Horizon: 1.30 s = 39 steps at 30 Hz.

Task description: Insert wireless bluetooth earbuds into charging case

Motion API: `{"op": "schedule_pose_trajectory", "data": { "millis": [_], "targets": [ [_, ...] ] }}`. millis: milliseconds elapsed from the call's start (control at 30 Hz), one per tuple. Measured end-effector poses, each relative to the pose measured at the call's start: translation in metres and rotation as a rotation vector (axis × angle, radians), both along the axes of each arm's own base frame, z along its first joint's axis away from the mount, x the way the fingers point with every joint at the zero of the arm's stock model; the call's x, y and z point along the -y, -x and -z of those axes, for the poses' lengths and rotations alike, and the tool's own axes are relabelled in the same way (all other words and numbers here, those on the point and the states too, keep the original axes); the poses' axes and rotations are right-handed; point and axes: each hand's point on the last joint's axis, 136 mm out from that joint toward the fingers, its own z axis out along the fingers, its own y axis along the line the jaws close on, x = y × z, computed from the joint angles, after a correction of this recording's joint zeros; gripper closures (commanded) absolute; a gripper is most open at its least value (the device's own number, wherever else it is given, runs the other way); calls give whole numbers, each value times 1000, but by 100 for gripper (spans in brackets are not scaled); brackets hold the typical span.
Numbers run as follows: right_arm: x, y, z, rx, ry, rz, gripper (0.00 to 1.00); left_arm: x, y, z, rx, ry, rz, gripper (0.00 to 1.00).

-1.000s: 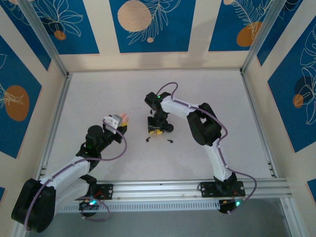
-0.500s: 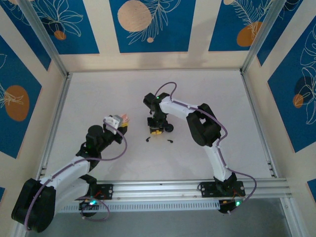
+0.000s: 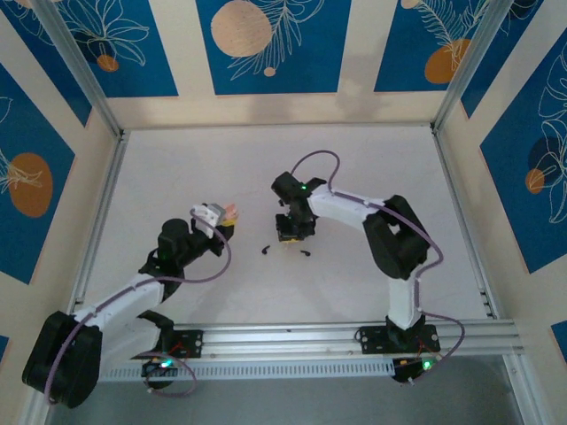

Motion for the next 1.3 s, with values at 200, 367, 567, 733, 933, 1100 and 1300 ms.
{"op": "schedule_pose_trajectory", "data": {
  "millis": [200,367,567,733,933,1100,1300],
  "targets": [
    [13,-7,-31,150,-107,34,83,38,2,11,-41,-18,99,95],
    [29,-10,-43,231,-165,65,83,63,2,23,-63,-35,146,95],
    [47,-12,-63,340,-230,85,83,94,-2,32,-76,-45,199,95],
    [59,-12,-81,424,-291,95,83,113,-7,33,-73,-44,229,96],
    [65,-15,-98,488,-344,81,83,127,-15,38,-71,-38,243,96],
    [67,-17,-110,528,-377,63,83,138,-17,45,-87,-28,261,96],
    [66,-16,-123,573,-417,40,83,150,-16,47,-91,-6,299,96]
  ]
}}
